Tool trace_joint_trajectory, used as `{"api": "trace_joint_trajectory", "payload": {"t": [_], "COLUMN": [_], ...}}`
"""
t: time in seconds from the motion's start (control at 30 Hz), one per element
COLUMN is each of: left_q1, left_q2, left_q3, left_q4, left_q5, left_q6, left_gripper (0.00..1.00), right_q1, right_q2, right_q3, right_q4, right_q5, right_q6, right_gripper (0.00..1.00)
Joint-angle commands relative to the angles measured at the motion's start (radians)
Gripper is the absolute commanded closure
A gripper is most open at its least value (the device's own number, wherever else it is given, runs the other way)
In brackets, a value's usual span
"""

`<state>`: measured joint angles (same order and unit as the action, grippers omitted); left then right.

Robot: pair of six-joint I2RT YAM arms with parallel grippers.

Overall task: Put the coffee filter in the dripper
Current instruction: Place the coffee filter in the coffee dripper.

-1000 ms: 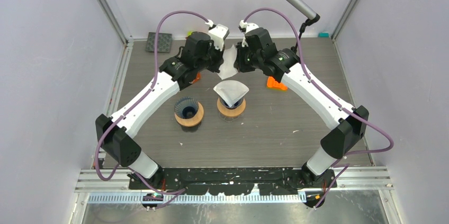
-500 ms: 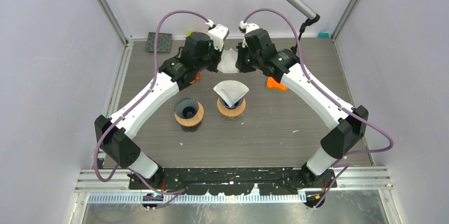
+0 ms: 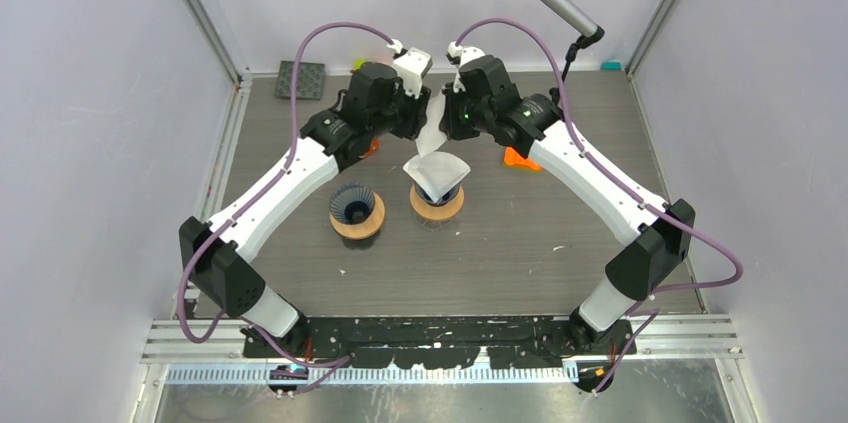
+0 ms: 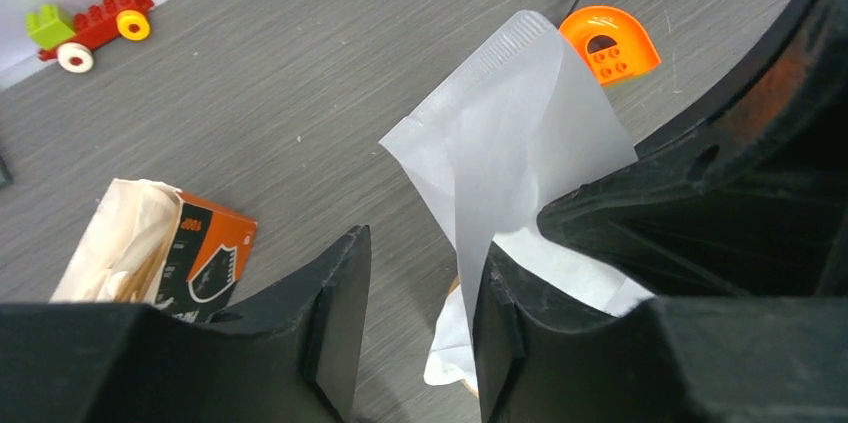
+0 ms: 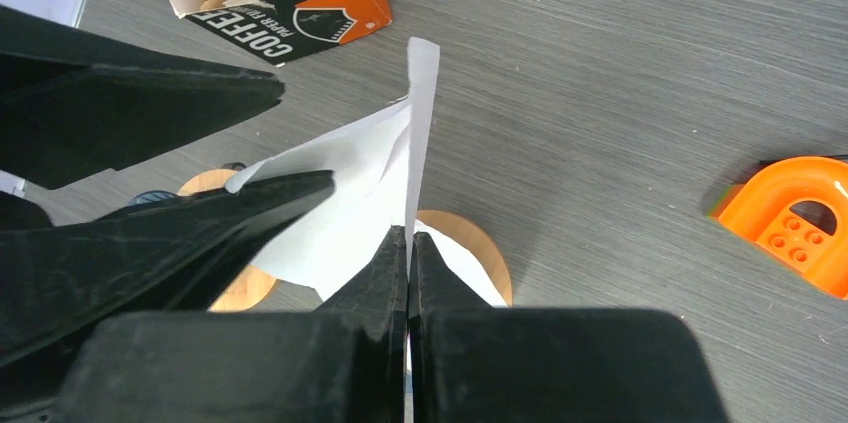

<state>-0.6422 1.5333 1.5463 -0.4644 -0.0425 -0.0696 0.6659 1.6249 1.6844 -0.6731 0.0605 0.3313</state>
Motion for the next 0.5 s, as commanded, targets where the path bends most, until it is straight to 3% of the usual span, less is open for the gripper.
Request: {"api": "trace_joint_trajectory", "payload": {"t": [0.0, 0.27, 0.47], "left_q1": [-0.005, -0.005, -0.004], "left_q2": [0.025, 0.06, 0.077], "left_q3": [0.031, 0.038, 0.049], "left_q4": [0.026, 0.022, 0.025], "left_q5": [0.026, 0.037, 0.027], "left_q6": [-0.058, -0.084, -0.08], "left_gripper": [0.57, 0.51, 0.7], "right_q1": [0.005, 0.006, 0.005], "right_q2": [-0.01, -0.005, -0.003], "right_q3": [0.027, 0.037, 0.039], "right_q4": [0.037, 0.033, 0.03], "right_q5": [-0.011, -0.01, -0.008], "right_q6": [0.021, 0.026, 0.029], "right_gripper": [0.99, 1.0, 1.0]}}
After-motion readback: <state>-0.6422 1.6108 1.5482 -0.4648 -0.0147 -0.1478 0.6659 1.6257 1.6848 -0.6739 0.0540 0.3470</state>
